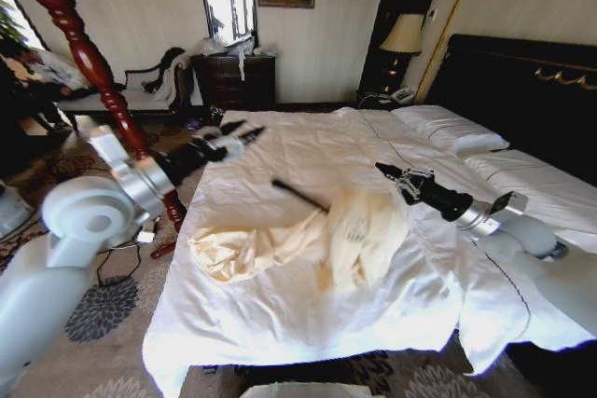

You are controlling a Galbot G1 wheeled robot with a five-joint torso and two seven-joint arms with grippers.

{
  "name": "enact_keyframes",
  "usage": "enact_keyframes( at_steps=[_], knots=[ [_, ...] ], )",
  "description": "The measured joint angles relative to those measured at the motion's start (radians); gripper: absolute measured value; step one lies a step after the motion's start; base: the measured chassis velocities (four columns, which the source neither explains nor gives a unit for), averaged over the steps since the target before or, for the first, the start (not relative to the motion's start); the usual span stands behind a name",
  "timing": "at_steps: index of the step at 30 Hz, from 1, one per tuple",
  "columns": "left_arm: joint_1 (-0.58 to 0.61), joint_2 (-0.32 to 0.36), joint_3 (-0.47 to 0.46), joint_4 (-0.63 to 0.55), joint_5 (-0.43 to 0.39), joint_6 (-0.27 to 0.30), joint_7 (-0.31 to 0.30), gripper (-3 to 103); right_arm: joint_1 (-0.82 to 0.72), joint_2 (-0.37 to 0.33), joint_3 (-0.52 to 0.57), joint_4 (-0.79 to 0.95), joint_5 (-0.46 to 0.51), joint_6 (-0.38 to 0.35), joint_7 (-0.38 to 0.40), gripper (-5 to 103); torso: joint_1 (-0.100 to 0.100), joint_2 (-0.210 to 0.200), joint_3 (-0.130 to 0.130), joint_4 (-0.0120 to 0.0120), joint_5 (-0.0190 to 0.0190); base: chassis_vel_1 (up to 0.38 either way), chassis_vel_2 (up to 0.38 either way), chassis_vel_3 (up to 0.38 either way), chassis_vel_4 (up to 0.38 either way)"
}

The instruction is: Pick up the clothes from the bed and hang them on the clothes hanger.

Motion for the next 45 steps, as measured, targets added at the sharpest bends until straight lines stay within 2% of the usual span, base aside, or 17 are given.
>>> enact_keyframes(
  at_steps=[4, 5, 8, 10, 13, 16, 17, 22, 23, 27, 30, 34, 39, 40, 41, 44, 45],
  knots=[
    [0.041, -0.007, 0.008, 0.029, 0.045, -0.003, -0.018, 72, -0.018, 0.012, -0.009, 0.001, -0.014, -0.001, -0.003, 0, 0.0, 0.0, 0.0, -0.0001, 0.0003, 0.0, 0.0, 0.0, 0.0],
    [0.06, -0.014, 0.021, 0.05, 0.084, 0.005, -0.054, 72, -0.037, 0.021, -0.015, 0.002, -0.02, -0.007, 0.011, 0, 0.0, 0.0, 0.0, -0.0001, 0.0003, 0.0, 0.0, 0.0, 0.0],
    [0.115, -0.045, 0.039, 0.089, 0.168, 0.066, -0.205, 70, -0.1, 0.047, -0.024, 0.024, -0.05, -0.082, 0.16, 3, 0.0, 0.0, 0.0, -0.0007, 0.0005, 0.0, 0.0, 0.0, 0.0],
    [0.133, -0.052, 0.039, 0.095, 0.182, 0.083, -0.241, 70, -0.117, 0.053, -0.024, 0.029, -0.054, -0.105, 0.204, 3, 0.0, 0.0, 0.0, -0.0006, 0.0003, 0.0, 0.0, 0.0, 0.0],
    [0.308, -0.082, 0.023, 0.124, 0.336, 0.137, -0.388, 72, -0.174, 0.085, -0.06, 0.044, -0.046, -0.256, 0.468, 19, 0.0, 0.0, 0.0, 0.0001, 0.0005, 0.0, 0.0, 0.0, 0.0],
    [0.371, -0.109, 0.027, 0.139, 0.414, 0.126, -0.402, 72, -0.192, 0.089, -0.072, 0.045, -0.066, -0.308, 0.556, 25, 0.0, 0.0, 0.0, 0.0008, 0.0007, 0.0, 0.0, 0.0, 0.0],
    [0.413, -0.148, 0.036, 0.145, 0.461, 0.11, -0.405, 75, -0.204, 0.084, -0.076, 0.044, -0.099, -0.342, 0.591, 36, 0.0, 0.0, 0.0, 0.0002, 0.0003, 0.0, 0.0, 0.0, 0.0],
    [0.535, -0.271, 0.005, 0.131, 0.546, 0.059, -0.413, 70, -0.168, 0.041, -0.126, -0.011, -0.199, -0.396, 0.587, 46, 0.0, 0.0, 0.0, -0.0009, 0.0002, 0.0, 0.0, 0.0, 0.0],
    [0.598, -0.32, -0.022, 0.117, 0.582, 0.032, -0.419, 73, -0.139, 0.026, -0.162, -0.043, -0.255, -0.405, 0.562, 57, 0.0, 0.0, 0.0, 0.0002, 0.0005, 0.0, 0.0, 0.0, 0.0],
    [0.699, -0.4, -0.066, 0.098, 0.671, -0.032, -0.42, 78, -0.114, 0.005, -0.226, -0.084, -0.361, -0.41, 0.503, 68, 0.0, 0.0, 0.0, 0.0006, 0.0004, 0.0, 0.0, 0.0, 0.0],
    [0.798, -0.53, -0.082, 0.102, 0.871, -0.152, -0.401, 76, -0.053, 0.029, -0.357, -0.097, -0.477, -0.427, 0.477, 84, 0.0, 0.0, 0.0, -0.0009, 0.0006, 0.0, 0.0, 0.0, 0.0],
    [0.847, -0.629, -0.078, 0.096, 0.968, -0.207, -0.395, 78, 0.068, 0.07, -0.49, -0.076, -0.491, -0.482, 0.509, 95, 0.0, 0.0, 0.0, -0.0002, 0.001, 0.0, 0.0, 0.0, 0.0],
    [0.885, -0.723, -0.065, 0.075, 1.072, -0.253, -0.392, 80, 0.321, 0.137, -0.757, -0.025, -0.418, -0.641, 0.602, 100, 0.0, 0.0, 0.0, -0.0004, 0.0007, 0.0, 0.0, 0.0, 0.0],
    [0.888, -0.737, -0.063, 0.071, 1.087, -0.261, -0.392, 81, 0.416, 0.16, -0.838, -0.024, -0.394, -0.664, 0.601, 100, 0.0, 0.0, 0.0, -0.0011, 0.0002, 0.0, 0.0, 0.0, 0.0],
    [0.888, -0.747, -0.061, 0.067, 1.093, -0.265, -0.39, 81, 0.529, 0.192, -0.938, -0.028, -0.363, -0.687, 0.592, 100, 0.0, 0.0, 0.0, 0.0003, 0.0005, 0.0, 0.0, 0.0, 0.0],
    [0.886, -0.752, -0.061, 0.064, 1.094, -0.266, -0.392, 82, 0.618, 0.217, -1.018, -0.032, -0.33, -0.735, 0.573, 100, 0.0, 0.0, 0.0, 0.0008, 0.0002, 0.0, 0.0, 0.0, 0.0],
    [0.883, -0.753, -0.061, 0.06, 1.094, -0.266, -0.394, 83, 0.675, 0.231, -1.074, -0.03, -0.299, -0.798, 0.551, 100, 0.0, 0.0, 0.0, 0.0006, 0.0001, 0.0, 0.0, 0.0, 0.0]
  ],
)
